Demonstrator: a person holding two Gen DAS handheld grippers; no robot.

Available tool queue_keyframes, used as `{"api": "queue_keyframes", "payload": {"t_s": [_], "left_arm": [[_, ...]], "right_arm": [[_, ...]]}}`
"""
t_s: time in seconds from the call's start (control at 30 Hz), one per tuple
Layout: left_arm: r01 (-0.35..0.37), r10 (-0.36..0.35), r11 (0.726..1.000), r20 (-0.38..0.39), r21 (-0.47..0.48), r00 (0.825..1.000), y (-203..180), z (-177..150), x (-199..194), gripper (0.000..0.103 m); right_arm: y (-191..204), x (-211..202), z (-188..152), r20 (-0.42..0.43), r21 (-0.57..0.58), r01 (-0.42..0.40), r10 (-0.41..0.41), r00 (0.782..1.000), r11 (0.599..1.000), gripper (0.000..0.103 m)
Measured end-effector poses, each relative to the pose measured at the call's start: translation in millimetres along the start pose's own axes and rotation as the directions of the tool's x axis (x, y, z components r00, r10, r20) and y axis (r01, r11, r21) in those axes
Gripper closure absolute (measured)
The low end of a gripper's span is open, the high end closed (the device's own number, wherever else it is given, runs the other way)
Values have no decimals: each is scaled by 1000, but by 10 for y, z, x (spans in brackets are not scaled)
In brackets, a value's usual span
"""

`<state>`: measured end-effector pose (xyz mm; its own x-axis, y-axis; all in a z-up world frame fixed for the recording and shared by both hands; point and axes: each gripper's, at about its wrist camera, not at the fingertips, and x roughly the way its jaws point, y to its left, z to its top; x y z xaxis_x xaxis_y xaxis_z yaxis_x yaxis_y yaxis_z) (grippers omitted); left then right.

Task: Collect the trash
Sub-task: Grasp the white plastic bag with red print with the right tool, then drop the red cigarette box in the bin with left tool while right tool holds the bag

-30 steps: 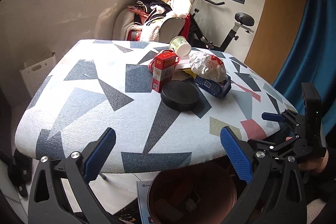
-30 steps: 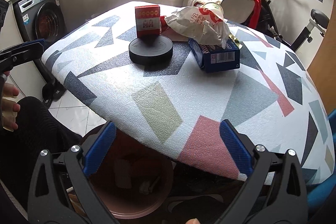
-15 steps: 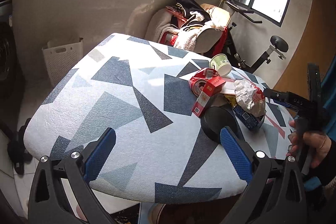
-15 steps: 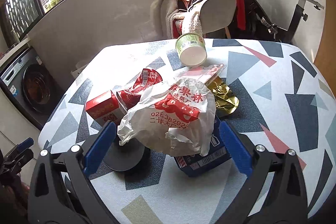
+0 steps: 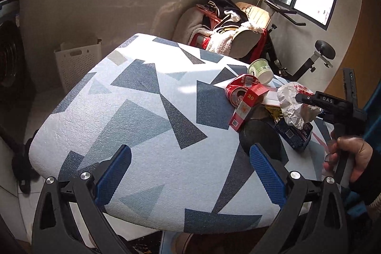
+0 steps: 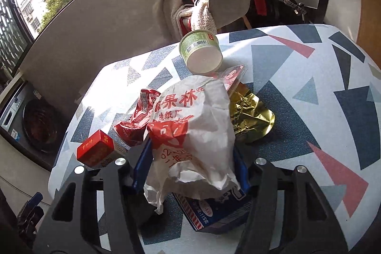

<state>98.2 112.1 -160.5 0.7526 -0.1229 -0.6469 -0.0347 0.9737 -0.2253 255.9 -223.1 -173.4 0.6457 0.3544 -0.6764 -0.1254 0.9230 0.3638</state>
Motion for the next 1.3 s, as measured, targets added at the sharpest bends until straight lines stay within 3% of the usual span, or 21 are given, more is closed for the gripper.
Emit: {"api": "queue_keyframes", "payload": {"t_s": [0.13,0.37,0.5,0.57,0.8,1.13,1.17,1.2,1.27,1.3], "left_arm": [[21,-21,1000,2,21,1000,-79,-3,-6,6],[67,-67,993,2,101,998,-269,111,52,7],[52,-40,976,-61,212,997,-544,211,325,34],[94,-80,967,-70,236,994,-662,267,450,40],[157,-146,969,-73,193,987,-880,565,800,40],[203,-163,941,-165,271,973,-1141,804,1356,41],[207,-162,940,-178,271,971,-1154,807,1392,45],[203,-153,941,-196,272,969,-1158,800,1433,62],[178,-123,948,-213,265,969,-1131,768,1475,80],[182,-133,951,-203,250,970,-1097,752,1449,80]], "right_arm": [[86,-285,32,78,-73,-20,26,997,997,58],[176,-687,-90,136,-197,-44,71,988,979,58],[151,-769,-221,130,-203,-43,71,989,978,58],[115,-819,-280,132,-191,-51,77,988,980,58],[1,-968,-466,141,-200,-19,48,989,980,58],[-186,-1128,-573,162,-158,-19,44,986,987,58],[-192,-1131,-583,161,-155,-20,45,986,988,58],[-194,-1135,-597,159,-153,-21,45,986,988,58],[-186,-1148,-633,157,-152,-22,46,986,988,58],[-180,-1156,-650,157,-154,-21,46,986,988,58]]}}
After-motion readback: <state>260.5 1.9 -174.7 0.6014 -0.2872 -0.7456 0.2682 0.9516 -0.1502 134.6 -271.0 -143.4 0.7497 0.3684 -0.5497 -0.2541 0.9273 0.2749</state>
